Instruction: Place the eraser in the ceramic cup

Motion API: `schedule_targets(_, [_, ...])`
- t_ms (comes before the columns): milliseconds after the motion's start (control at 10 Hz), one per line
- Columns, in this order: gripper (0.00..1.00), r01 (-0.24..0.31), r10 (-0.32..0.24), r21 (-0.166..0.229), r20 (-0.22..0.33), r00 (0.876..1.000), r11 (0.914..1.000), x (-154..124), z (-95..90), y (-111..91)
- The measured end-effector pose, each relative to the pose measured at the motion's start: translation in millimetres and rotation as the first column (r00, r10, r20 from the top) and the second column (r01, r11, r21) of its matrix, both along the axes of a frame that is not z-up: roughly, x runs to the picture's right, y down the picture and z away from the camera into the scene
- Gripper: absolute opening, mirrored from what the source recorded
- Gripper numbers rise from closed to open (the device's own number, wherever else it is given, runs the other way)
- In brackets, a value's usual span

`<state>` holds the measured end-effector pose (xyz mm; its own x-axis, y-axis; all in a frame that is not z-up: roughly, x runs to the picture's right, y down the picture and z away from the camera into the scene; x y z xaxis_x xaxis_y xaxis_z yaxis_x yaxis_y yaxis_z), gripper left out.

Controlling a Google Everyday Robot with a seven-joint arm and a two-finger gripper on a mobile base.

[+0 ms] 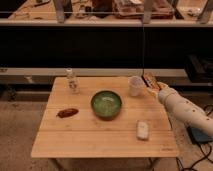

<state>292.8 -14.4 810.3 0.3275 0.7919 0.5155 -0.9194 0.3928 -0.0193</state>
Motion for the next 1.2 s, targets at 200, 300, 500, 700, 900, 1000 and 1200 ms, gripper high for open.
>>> schedule_targets(200, [0.00,-0.006,0.006,-0.024,0.012,1.000,0.9997,-5.9,25.1,6.6])
schedule_targets(300, [0.00,0.000,0.000,-0.030,0.016,1.000,0.9995,-10.8,32.9,5.5])
schedule_targets(500, [0.00,0.026,-0.026,-0.036,0.022,0.999,0.9990,-24.2,48.9,-3.9])
schedule_targets(700, [0.00,0.043,-0.043,-0.029,0.028,0.999,0.9987,-34.7,53.8,-17.6])
schedule_targets(900, [0.00,0.065,-0.064,-0.021,0.031,0.997,0.9977,-43.4,56.7,-30.8])
schedule_targets(1000, [0.00,0.069,-0.068,-0.019,0.033,0.997,0.9975,-45.3,58.1,-36.2])
schedule_targets(1200, [0.00,0.064,-0.064,-0.018,0.044,0.997,0.9978,-48.3,61.1,-43.8])
